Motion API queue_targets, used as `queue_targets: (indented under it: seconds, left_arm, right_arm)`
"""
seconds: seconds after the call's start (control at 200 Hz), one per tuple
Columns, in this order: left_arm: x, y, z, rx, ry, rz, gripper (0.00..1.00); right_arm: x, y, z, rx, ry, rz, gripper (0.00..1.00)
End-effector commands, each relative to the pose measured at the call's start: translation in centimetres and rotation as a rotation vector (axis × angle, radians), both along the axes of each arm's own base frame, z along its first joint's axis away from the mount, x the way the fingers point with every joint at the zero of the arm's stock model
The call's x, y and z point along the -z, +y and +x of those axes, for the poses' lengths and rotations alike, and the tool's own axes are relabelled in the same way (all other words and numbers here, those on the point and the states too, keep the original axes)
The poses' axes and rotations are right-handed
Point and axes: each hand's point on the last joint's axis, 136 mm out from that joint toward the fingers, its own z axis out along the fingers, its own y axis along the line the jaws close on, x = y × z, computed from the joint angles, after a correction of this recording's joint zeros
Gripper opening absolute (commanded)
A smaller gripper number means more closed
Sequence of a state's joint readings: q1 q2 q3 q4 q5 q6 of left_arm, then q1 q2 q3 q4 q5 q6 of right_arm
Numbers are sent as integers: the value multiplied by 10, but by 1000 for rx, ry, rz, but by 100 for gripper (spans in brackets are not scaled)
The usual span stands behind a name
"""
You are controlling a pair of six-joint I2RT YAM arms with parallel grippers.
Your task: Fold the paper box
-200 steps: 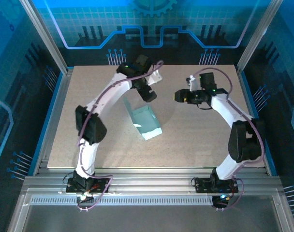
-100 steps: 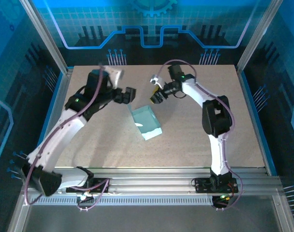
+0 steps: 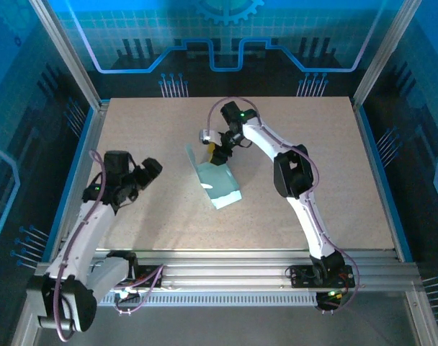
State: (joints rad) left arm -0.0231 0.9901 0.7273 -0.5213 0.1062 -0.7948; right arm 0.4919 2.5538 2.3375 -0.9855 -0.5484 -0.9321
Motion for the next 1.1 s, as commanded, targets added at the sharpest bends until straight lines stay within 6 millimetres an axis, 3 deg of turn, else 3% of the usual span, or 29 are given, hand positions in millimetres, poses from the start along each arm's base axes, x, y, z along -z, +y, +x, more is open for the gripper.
queue_targets:
  seconds: [0.0, 0.175, 0.245, 0.38, 0.58, 0.7, 0.83, 0.865, 0.981, 1.096]
  left_arm:
    - [-3, -16, 7, -10, -17, -145, 92]
    - [-6, -14, 8, 16, -24, -101, 92]
    - [-6, -13, 7, 20, -28, -94, 92]
    - [-3, -14, 8, 28, -29, -94, 92]
    - [3, -17, 11, 39, -25, -113, 92]
    - [6, -19, 13, 43, -28, -120, 92]
    - [8, -22, 17, 54, -28, -134, 92]
    - [9, -23, 19, 58, -29, -140, 92]
    - [15, -29, 24, 76, -22, -152, 92]
    - [22, -34, 28, 87, -9, -154, 93]
  right_arm:
    - [10, -4, -13, -60, 23, -58, 48]
    - [13, -5, -15, -75, 25, -70, 35]
    - [12, -6, -15, -79, 23, -73, 22]
    - [8, -9, -14, -72, 16, -73, 10]
    - [2, -17, -7, -23, -15, -88, 5]
    - [-8, -25, 10, 72, -86, -71, 3]
    - [-8, -47, 32, 244, -152, -88, 3]
    - [-21, -54, 40, 308, -191, -85, 4]
    - [-25, -87, 60, 561, -229, -137, 3]
    - [-27, -118, 59, 782, -230, -180, 1]
